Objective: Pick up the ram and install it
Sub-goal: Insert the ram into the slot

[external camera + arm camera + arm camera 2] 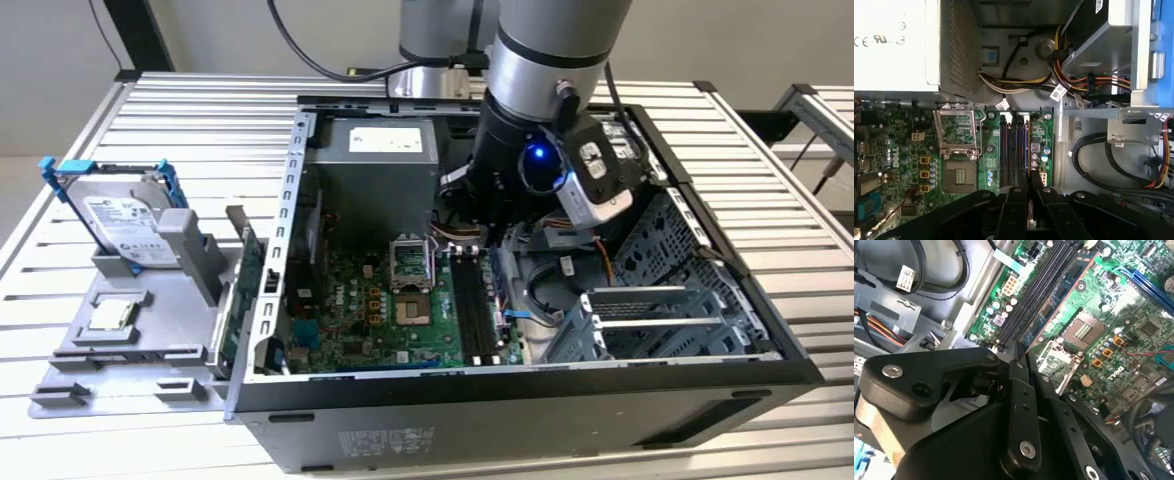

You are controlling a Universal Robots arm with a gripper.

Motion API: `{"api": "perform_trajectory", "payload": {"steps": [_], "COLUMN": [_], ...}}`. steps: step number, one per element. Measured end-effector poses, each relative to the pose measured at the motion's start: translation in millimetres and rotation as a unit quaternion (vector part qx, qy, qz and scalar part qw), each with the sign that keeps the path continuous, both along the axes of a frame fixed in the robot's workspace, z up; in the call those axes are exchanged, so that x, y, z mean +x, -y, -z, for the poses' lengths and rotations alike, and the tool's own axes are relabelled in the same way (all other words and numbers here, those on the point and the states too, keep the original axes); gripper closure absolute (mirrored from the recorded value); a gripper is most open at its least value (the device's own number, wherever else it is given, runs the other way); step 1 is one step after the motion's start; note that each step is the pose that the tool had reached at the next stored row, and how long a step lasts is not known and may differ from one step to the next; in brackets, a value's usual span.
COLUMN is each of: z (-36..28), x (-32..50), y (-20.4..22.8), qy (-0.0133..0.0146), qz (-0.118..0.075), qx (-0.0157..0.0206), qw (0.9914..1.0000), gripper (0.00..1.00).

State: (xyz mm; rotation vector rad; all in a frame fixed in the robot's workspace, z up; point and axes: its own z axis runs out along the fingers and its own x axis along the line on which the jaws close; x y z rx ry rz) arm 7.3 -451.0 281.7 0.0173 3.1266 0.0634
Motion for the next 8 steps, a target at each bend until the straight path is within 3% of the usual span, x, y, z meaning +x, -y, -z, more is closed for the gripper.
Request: {"api": "perform_trajectory", "payload": {"steps": [4, 8], "z": [5.3, 12.7], "x": [0.1, 0.1], "y": [2.4, 7.9], "qy": [0.0001, 0.0], "qz": [0.0, 0.0], "qx": [0.0001, 0.0001], "qw": [1.0, 1.0], "gripper": [1.0, 1.0]}}
